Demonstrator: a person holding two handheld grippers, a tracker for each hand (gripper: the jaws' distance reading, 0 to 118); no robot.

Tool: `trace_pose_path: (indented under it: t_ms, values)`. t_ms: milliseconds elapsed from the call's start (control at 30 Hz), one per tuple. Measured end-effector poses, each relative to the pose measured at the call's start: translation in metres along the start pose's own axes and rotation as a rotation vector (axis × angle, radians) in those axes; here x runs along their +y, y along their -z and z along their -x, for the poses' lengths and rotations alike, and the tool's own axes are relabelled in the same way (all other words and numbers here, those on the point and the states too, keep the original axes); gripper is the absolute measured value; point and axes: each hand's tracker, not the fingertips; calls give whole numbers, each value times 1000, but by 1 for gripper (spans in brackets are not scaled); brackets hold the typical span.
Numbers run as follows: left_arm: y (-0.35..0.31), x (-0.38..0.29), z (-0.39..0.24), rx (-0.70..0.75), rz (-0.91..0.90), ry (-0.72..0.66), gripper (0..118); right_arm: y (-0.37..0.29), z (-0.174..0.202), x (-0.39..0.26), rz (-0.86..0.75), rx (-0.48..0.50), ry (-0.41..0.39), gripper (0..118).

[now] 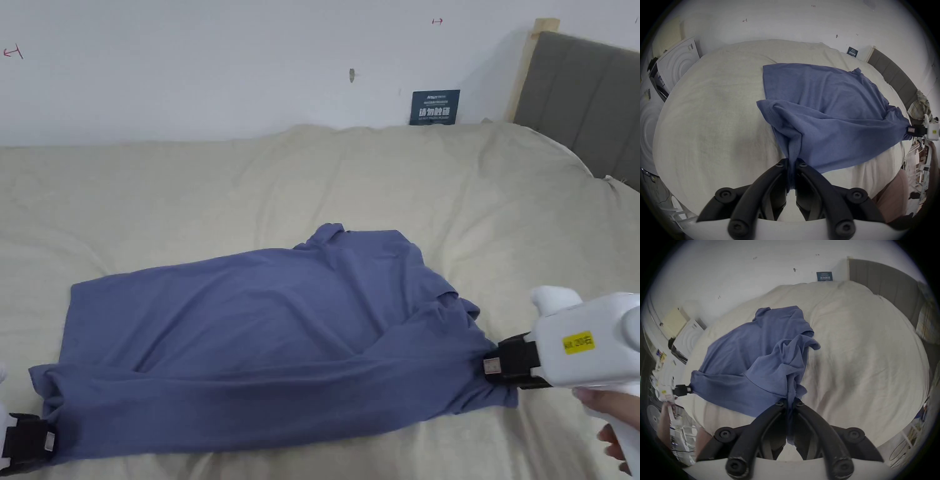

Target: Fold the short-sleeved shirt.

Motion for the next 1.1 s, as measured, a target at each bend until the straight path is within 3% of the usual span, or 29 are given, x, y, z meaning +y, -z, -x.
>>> trace_pose_path:
  t_ms: [300,433,533,667,700,733,767,800,833,867,967,1033,1100]
  values:
    - [-70,-34,9,-73,-41,-36,8,-63,3,-32,-6,48,-46,5]
    - [-72,-61,20,-99,8,-86,8,-60,-4,-53,85,59,-17,5]
    - [-37,-80,28,-76,115,-117,8,-19,-15,-67,171,-7,-39,5]
    - [-14,-91,30,-55,109,-155,8,10,-18,-82,165,-71,-78,7]
    - [-16,-92,30,-45,92,-162,11,6,-18,-84,120,-87,-58,19]
    - [-21,-92,29,-21,72,-158,20,1,-18,-85,91,-121,-38,39]
    - [-26,-91,29,26,42,-131,37,-5,-18,-84,70,-180,-32,65]
    - [-31,-90,31,87,27,-107,73,-10,-25,-81,51,-234,-40,97]
    - [-37,-89,32,124,8,-78,101,-17,-26,-79,17,-255,-62,103]
    - [-45,-88,34,153,-28,-64,117,-26,-26,-78,-26,-278,-80,103]
    - [-69,-82,32,131,-113,-96,118,-52,-5,-74,-163,-286,-135,103]
    - [-83,-79,26,44,-149,-124,118,-68,18,-72,-253,-226,-162,103]
    - [-93,-77,13,-28,-161,-148,116,-81,46,-70,-310,-91,-190,103]
